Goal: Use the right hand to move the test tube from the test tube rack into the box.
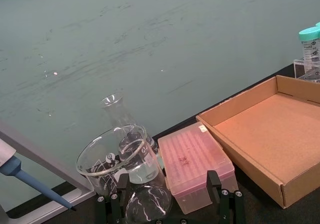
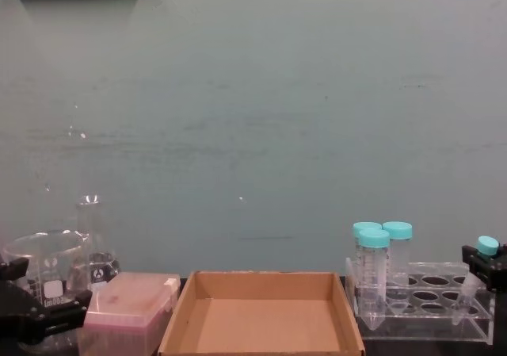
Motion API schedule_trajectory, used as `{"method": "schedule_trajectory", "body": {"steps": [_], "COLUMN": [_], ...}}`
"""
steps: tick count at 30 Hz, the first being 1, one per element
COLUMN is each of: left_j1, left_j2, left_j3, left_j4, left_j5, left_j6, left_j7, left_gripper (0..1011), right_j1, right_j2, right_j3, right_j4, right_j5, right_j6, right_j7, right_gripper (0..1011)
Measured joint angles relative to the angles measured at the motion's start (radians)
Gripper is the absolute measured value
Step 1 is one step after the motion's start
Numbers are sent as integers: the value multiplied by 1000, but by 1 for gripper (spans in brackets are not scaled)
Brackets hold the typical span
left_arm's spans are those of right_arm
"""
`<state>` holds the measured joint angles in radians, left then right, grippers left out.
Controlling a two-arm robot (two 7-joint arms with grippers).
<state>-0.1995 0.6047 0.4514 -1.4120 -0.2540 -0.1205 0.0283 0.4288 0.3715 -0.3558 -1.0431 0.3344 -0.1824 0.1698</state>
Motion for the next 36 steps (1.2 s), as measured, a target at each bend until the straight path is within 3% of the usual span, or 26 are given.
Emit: {"method": "schedule_trajectory", "body": {"steps": [2, 18, 36], "left_j1": [0, 0, 0], "left_j2": [0, 0, 0], "left_j3": [0, 0, 0], "left_j4": [0, 0, 0], "left_j5": [0, 0, 0], "left_j6": [0, 0, 0], "left_j7": [0, 0, 0], "left_gripper": [1000, 1000, 1000], "right_j1": [0, -3, 11], "right_j2": [0, -13, -17], "right_j3": [0, 22, 85], "right_j4": [0, -11, -218], "right_j5": [0, -38, -21], "right_j6": [0, -17, 28], "right_j7": [0, 1, 57], "right_gripper": [260, 253, 253]}}
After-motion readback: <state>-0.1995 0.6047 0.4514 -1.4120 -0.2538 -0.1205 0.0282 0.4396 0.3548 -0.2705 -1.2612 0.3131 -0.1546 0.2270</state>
